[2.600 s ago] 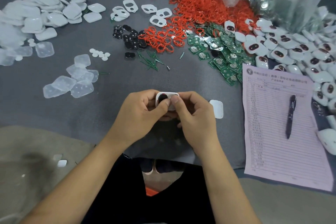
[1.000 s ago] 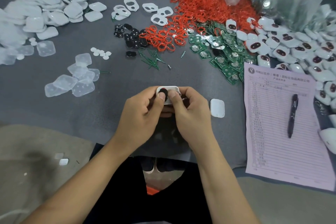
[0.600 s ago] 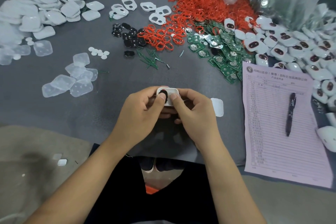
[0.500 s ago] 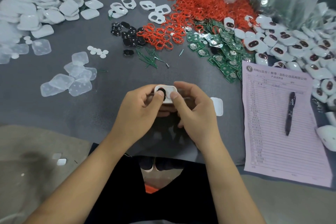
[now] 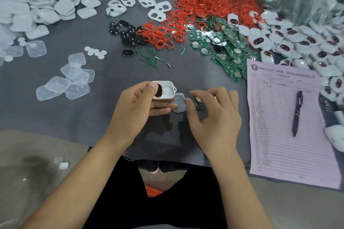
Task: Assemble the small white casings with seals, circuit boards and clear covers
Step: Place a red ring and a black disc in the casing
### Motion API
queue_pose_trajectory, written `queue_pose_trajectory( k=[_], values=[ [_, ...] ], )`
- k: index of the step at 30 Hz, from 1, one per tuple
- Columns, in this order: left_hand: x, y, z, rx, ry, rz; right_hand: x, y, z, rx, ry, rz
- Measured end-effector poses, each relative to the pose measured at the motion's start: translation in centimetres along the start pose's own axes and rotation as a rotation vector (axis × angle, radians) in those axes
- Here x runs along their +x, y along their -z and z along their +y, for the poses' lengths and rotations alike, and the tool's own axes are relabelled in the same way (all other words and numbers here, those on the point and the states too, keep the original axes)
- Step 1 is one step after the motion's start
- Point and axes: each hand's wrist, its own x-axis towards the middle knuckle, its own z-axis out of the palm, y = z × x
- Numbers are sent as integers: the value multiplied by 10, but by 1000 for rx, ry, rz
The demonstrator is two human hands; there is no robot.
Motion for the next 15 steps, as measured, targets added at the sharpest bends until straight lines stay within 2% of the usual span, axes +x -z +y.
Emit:
queue_pose_trajectory(
  k=[2,8,12,15],
  values=[
    [1,2,-1,-25,4,-1,0,-3,1,-51,90,-49],
    [5,4,-6,-61,17,-19,1,-6,1,-106,122,-118],
    [6,5,-8,-65,13,-38,4,-6,4,28,173,-134],
    [7,5,-8,-67,16,-36,2,-3,6,244,65,-138]
  ],
)
